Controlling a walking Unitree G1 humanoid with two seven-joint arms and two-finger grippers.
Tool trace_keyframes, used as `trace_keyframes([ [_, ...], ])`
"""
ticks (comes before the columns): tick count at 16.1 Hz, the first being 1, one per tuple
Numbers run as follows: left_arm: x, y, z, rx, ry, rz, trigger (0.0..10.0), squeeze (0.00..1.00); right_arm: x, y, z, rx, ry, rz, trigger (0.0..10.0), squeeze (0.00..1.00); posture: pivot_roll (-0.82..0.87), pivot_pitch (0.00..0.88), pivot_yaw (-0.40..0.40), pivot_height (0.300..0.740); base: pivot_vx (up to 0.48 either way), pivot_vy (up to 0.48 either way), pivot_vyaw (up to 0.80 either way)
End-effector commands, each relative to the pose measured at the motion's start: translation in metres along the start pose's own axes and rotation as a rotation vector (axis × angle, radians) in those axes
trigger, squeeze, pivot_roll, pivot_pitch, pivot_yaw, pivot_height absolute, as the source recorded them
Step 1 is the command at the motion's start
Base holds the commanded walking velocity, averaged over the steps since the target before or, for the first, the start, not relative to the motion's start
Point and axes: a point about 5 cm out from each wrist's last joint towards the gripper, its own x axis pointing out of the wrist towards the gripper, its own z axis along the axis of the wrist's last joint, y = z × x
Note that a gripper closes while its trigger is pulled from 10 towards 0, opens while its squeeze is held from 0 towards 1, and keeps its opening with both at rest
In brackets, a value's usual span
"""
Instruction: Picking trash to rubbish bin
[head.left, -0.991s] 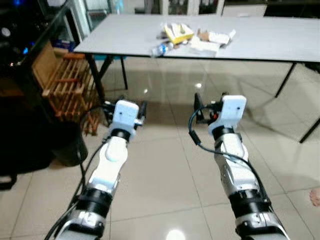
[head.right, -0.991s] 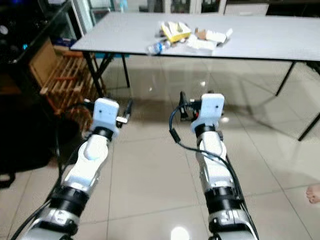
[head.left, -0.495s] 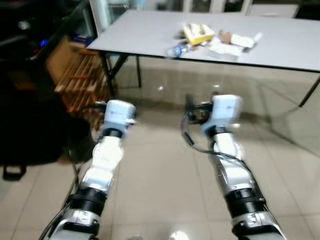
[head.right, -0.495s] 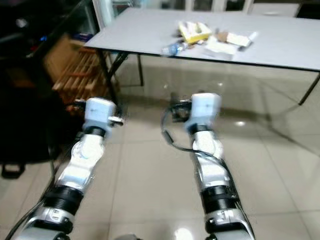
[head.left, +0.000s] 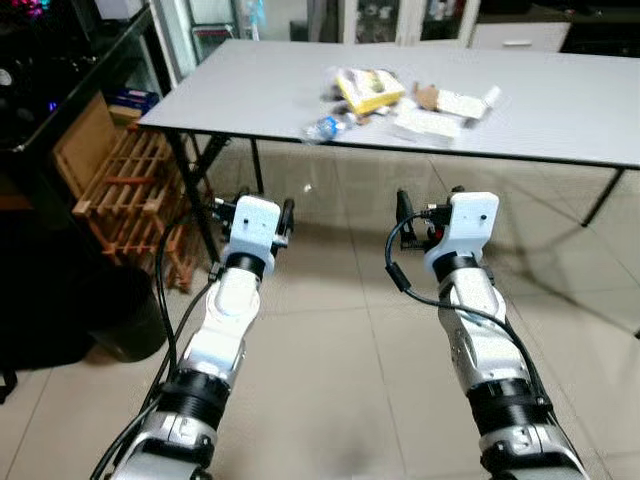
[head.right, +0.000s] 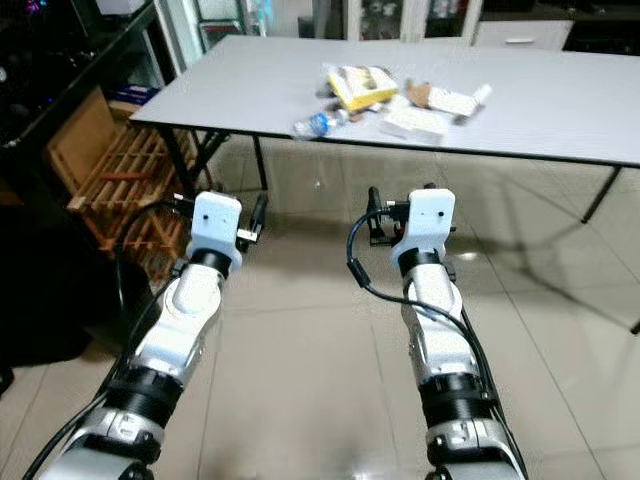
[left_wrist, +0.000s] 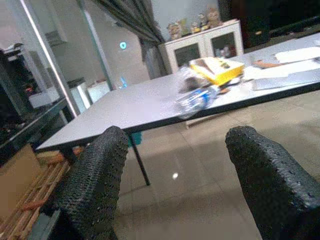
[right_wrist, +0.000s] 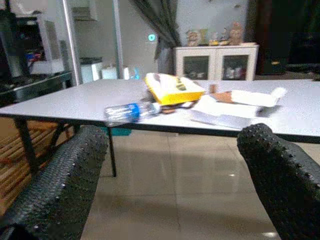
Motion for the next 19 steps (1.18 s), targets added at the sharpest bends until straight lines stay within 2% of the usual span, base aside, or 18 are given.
trace_keyframes([
  [1,0.0003,0.0057,-0.0011,0.010,0.007,0.026,10.0,0.00,0.0027,0.0056,0.0043,0.010,-0.013,0.020,10.0,0.00,0.03,0.044,0.024,0.740,0.461,0.000,0.00],
  [19,0.0016,0.0052,0.0004,0.012,0.000,0.020,10.0,0.00,0.0003,0.0060,0.0016,0.012,-0.008,0.018,10.0,0.00,0.02,0.021,0.031,0.740,0.463,0.000,0.00],
])
